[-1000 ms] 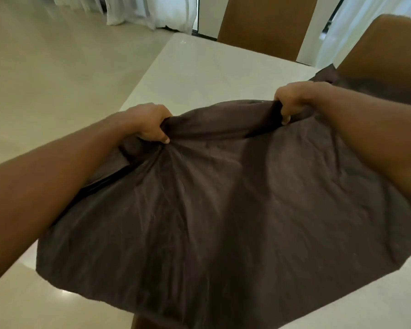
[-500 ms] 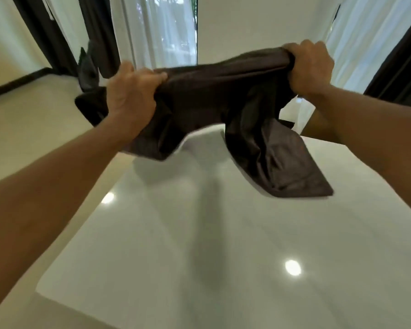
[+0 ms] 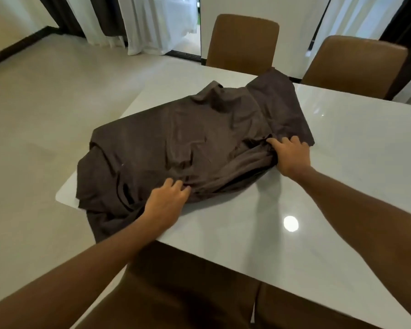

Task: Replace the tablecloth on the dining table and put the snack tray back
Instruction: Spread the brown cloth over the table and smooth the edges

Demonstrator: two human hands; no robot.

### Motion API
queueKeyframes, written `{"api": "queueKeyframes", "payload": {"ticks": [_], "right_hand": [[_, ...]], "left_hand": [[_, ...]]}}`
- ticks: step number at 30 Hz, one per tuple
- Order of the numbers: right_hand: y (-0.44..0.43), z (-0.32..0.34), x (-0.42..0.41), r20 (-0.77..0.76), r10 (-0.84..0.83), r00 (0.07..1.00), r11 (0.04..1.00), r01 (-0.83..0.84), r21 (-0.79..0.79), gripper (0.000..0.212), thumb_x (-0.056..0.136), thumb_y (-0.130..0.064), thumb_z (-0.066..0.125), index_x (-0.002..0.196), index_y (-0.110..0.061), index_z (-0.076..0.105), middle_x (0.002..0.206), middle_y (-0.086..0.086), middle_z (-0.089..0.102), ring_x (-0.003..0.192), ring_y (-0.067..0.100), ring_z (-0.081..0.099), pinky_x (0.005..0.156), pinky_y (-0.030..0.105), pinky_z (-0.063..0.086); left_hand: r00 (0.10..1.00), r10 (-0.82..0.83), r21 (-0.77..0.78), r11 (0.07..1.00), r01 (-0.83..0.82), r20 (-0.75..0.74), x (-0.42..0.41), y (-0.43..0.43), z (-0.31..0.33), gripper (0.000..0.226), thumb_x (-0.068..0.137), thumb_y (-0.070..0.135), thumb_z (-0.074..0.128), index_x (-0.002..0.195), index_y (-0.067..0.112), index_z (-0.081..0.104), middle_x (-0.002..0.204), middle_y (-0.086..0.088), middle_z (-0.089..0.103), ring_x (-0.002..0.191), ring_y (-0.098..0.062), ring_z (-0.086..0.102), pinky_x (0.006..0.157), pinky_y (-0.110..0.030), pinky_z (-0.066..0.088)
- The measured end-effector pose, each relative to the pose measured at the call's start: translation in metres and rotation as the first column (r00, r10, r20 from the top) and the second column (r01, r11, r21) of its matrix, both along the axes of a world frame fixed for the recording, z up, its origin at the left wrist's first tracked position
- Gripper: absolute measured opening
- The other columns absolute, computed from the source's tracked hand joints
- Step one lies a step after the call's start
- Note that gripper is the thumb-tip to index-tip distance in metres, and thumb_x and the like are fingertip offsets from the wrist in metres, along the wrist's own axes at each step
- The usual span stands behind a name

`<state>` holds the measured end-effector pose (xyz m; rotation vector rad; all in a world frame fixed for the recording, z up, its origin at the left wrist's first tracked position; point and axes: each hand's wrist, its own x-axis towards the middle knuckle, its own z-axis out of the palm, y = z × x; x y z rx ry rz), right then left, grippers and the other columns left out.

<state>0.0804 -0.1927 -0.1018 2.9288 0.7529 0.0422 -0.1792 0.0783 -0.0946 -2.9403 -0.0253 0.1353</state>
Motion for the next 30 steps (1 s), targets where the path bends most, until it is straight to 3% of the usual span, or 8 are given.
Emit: {"api": "queueKeyframes", "payload": {"ticks": [4, 8, 12, 15, 18, 22, 24, 30], "right_hand": [[-0.011, -0.009, -0.018, -0.038, -0.136, 0.990, 0.991, 0.135, -0.017, 0.075, 0.091, -0.020, 0.063, 0.155, -0.038, 0.028, 0.132, 0.011, 0.050, 0.123, 0.037, 0.045, 0.096, 0.046, 0.042], [-0.027, -0.019, -0.027, -0.195, -0.174, 0.965, 0.937, 0.223, 0.269, 0.071, 0.087, -0.010, 0.062, 0.152, -0.031, 0.042, 0.133, 0.011, 0.055, 0.121, 0.039, 0.052, 0.098, 0.048, 0.048], [-0.042, -0.030, -0.041, -0.383, -0.352, 0.854, 0.589, 0.520, 0.618, 0.053, 0.088, -0.014, 0.055, 0.140, -0.023, 0.058, 0.137, 0.010, 0.058, 0.123, 0.035, 0.056, 0.106, 0.043, 0.046], [-0.038, -0.031, -0.062, -0.532, -0.463, 0.709, 0.349, 0.698, 0.626, 0.057, 0.089, -0.025, 0.058, 0.144, -0.021, 0.048, 0.140, 0.015, 0.046, 0.124, 0.040, 0.050, 0.108, 0.045, 0.044], [-0.031, -0.031, -0.085, -0.674, -0.474, 0.567, 0.181, 0.811, 0.556, 0.065, 0.087, -0.030, 0.062, 0.147, -0.022, 0.037, 0.143, 0.017, 0.042, 0.125, 0.042, 0.049, 0.106, 0.048, 0.044], [-0.019, -0.039, -0.107, -0.726, -0.245, 0.642, 0.163, 0.766, 0.622, 0.078, 0.087, -0.022, 0.065, 0.154, -0.032, 0.027, 0.149, 0.011, 0.047, 0.126, 0.035, 0.054, 0.110, 0.046, 0.044], [-0.019, -0.046, -0.114, -0.696, -0.212, 0.686, 0.232, 0.727, 0.646, 0.071, 0.088, -0.015, 0.063, 0.151, -0.031, 0.036, 0.146, 0.007, 0.050, 0.128, 0.030, 0.053, 0.111, 0.043, 0.043], [-0.057, -0.047, -0.102, -0.690, -0.250, 0.679, 0.172, 0.733, 0.659, 0.058, 0.081, -0.020, 0.065, 0.136, -0.031, 0.050, 0.134, 0.003, 0.060, 0.118, 0.027, 0.059, 0.104, 0.043, 0.049]], "left_hand": [[0.976, 0.005, -0.054, 0.998, -0.018, -0.217, -0.027, -0.058, -0.006, 0.069, 0.089, 0.015, 0.057, 0.151, 0.015, 0.028, 0.148, -0.012, 0.031, 0.121, -0.033, 0.046, 0.078, -0.039, 0.053], [0.945, -0.057, -0.390, 0.917, -0.078, -0.322, -0.025, -0.096, -0.011, 0.064, 0.089, 0.033, 0.059, 0.148, 0.025, 0.034, 0.144, -0.006, 0.032, 0.117, -0.030, 0.050, 0.091, -0.042, 0.050], [0.979, 0.001, -0.731, 0.666, -0.153, -0.204, -0.013, -0.123, -0.016, 0.064, 0.086, 0.070, 0.053, 0.136, 0.030, 0.053, 0.126, 0.006, 0.053, 0.109, -0.015, 0.057, 0.095, -0.036, 0.050], [1.000, 0.025, -0.594, 0.804, -0.012, 0.014, -0.006, -0.116, -0.028, 0.057, 0.088, 0.066, 0.045, 0.131, 0.031, 0.059, 0.127, 0.004, 0.058, 0.117, -0.018, 0.053, 0.094, -0.038, 0.048], [0.996, -0.083, -0.377, 0.922, 0.091, 0.037, -0.010, -0.096, -0.042, 0.063, 0.089, 0.070, 0.034, 0.143, 0.040, 0.047, 0.153, 0.002, 0.042, 0.144, -0.024, 0.033, 0.109, -0.052, 0.035], [0.981, -0.174, -0.286, 0.947, 0.145, -0.080, -0.011, -0.079, -0.060, 0.070, 0.090, 0.078, 0.018, 0.154, 0.051, 0.010, 0.167, 0.005, 0.005, 0.154, -0.023, 0.001, 0.117, -0.066, 0.003], [0.984, -0.156, -0.286, 0.950, 0.125, -0.088, -0.012, -0.079, -0.070, 0.070, 0.091, 0.079, 0.011, 0.153, 0.052, -0.004, 0.167, 0.005, -0.005, 0.154, -0.023, -0.008, 0.115, -0.068, -0.003], [0.999, -0.047, -0.296, 0.954, 0.039, -0.019, -0.024, -0.136, -0.081, 0.071, 0.091, 0.078, 0.010, 0.155, 0.049, 0.004, 0.168, 0.002, 0.001, 0.154, -0.026, -0.005, 0.113, -0.072, -0.004]]}}
